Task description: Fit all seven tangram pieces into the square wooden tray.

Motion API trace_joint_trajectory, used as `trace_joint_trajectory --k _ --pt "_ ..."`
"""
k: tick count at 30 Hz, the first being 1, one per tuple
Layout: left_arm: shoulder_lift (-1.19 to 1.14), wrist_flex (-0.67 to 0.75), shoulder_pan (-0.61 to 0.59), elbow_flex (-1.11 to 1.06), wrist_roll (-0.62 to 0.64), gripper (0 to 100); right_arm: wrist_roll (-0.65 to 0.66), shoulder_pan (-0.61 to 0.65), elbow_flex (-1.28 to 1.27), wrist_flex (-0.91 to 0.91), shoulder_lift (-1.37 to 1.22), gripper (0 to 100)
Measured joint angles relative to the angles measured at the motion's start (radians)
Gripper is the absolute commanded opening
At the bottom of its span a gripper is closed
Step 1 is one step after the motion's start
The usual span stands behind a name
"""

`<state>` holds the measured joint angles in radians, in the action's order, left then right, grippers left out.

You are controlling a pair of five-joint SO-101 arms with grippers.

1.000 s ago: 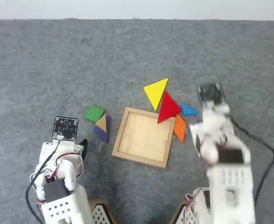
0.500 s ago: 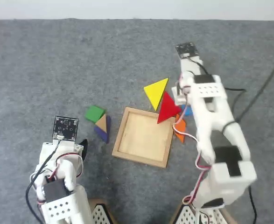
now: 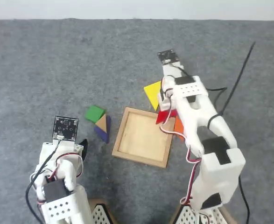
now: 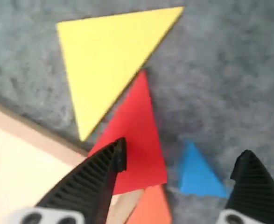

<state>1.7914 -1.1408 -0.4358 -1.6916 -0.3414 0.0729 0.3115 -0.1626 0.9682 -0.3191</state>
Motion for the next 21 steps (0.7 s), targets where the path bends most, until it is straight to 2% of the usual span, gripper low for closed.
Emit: trace_joint_trajectory --k 6,13,21 --pt "0.000 0.000 0.000 0.000 0.000 28 -0.002 0.043 -0.038 -0.005 0.012 36.2" --pt "0.000 0.000 0.000 0.000 0.000 28 -0.002 0.078 -0.224 -0.017 0.181 36.2" --pt "0.000 0.000 0.000 0.000 0.000 28 0.041 0.186 -0.382 -0.063 0.276 36.2"
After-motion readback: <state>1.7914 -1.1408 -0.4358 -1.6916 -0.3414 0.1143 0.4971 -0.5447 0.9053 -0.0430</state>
